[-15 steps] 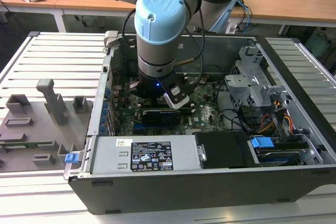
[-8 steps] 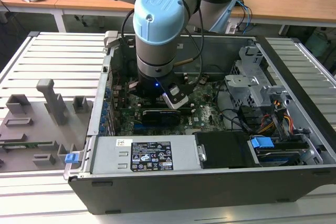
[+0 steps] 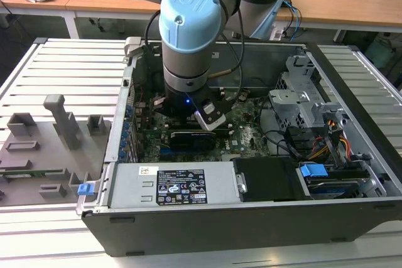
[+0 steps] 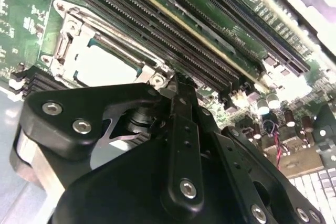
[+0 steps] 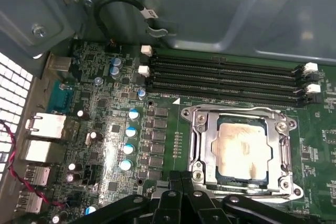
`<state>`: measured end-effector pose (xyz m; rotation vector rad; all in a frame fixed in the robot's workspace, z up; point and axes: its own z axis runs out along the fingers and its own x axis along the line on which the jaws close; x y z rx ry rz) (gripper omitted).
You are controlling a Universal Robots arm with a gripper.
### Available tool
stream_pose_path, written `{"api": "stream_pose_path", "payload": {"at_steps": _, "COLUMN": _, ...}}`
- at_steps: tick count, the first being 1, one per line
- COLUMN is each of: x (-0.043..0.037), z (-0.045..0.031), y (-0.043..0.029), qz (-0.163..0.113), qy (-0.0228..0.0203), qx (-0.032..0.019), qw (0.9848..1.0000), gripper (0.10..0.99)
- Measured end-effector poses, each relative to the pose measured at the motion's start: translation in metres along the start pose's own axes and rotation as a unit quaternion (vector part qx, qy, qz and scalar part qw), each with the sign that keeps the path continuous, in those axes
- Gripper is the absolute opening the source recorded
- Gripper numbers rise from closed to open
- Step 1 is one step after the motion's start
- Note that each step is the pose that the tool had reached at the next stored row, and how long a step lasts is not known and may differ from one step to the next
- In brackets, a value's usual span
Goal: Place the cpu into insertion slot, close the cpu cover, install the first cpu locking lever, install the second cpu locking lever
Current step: 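Install the second cpu locking lever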
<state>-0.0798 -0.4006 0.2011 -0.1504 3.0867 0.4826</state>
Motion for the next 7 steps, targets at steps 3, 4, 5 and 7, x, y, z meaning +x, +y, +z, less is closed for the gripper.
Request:
{"api": "stream_pose_path", "payload": {"at_steps": 3, "x": -0.0002, "z": -0.0069, "y": 0.0022, "qz": 0.0, "qy": 0.0001, "qx": -0.0003, "qw": 1.0, "gripper": 0.106}}
{"api": "stream_pose_path", "payload": {"at_steps": 4, "x": -0.0003, "z": -0.0084, "y": 0.0027, "qz": 0.0, "qy": 0.0001, "qx": -0.0003, "qw": 1.0, "gripper": 0.106}}
{"api": "stream_pose_path", "payload": {"at_steps": 5, "x": -0.0004, "z": -0.0114, "y": 0.0036, "qz": 0.0, "qy": 0.0001, "qx": -0.0003, "qw": 1.0, "gripper": 0.106}}
{"api": "stream_pose_path", "payload": {"at_steps": 7, "x": -0.0005, "z": -0.0145, "y": 0.0046, "qz": 0.0, "qy": 0.0001, "qx": -0.0003, "qw": 1.0, "gripper": 0.106}}
